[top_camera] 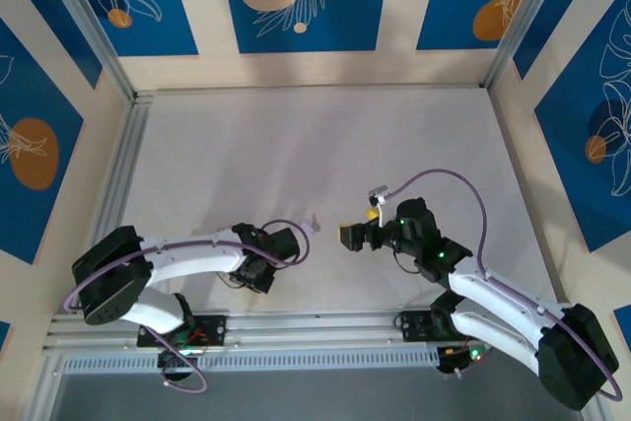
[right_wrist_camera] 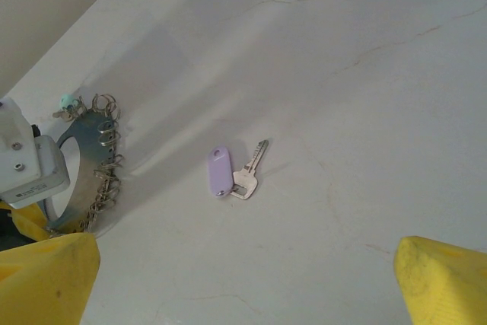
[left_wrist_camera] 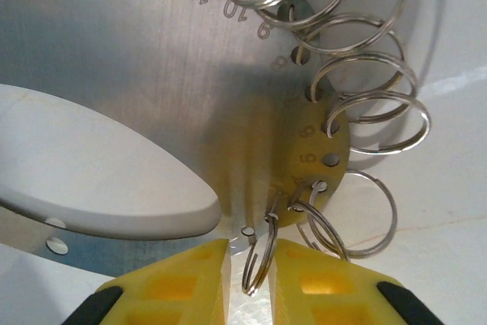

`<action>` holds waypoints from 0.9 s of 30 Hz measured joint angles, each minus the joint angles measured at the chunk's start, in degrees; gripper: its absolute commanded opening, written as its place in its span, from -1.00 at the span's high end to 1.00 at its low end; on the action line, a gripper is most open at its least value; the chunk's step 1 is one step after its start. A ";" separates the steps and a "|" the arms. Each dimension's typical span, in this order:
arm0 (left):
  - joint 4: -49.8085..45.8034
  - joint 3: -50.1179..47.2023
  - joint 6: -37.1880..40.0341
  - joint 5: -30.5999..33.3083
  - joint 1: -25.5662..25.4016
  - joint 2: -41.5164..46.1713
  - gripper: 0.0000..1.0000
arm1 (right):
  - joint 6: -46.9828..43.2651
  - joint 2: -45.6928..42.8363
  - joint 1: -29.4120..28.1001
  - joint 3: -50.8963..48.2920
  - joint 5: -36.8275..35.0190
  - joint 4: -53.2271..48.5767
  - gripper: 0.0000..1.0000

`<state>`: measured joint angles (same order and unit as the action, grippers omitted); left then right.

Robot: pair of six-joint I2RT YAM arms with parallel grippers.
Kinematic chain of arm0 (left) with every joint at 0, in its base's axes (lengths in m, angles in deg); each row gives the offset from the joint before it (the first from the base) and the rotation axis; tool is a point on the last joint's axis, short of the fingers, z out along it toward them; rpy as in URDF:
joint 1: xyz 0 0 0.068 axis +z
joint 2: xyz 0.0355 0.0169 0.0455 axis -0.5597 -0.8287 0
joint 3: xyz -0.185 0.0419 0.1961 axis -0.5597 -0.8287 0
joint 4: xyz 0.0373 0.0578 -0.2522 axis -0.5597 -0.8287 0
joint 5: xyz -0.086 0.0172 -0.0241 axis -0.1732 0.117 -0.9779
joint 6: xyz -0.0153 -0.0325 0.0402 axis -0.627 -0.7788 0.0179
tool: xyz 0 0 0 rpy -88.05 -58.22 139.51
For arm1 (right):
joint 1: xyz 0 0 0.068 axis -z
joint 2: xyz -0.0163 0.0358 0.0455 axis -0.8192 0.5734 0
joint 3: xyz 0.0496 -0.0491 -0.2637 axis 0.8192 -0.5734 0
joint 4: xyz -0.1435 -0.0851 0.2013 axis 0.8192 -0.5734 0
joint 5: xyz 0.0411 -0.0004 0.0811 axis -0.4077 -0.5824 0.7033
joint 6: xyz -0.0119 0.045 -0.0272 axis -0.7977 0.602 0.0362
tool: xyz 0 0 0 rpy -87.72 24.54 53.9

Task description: Put the keys on the keyring

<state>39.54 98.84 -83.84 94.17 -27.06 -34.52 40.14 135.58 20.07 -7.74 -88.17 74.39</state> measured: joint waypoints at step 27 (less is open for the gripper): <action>-3.52 11.02 15.17 -0.07 -0.15 21.86 1.00 | -2.40 -7.63 -0.31 -0.15 2.93 -0.85 -0.80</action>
<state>36.02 109.85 -68.67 94.11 -27.22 -12.66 37.74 127.95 19.77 -7.89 -85.24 73.54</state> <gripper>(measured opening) 0.041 0.941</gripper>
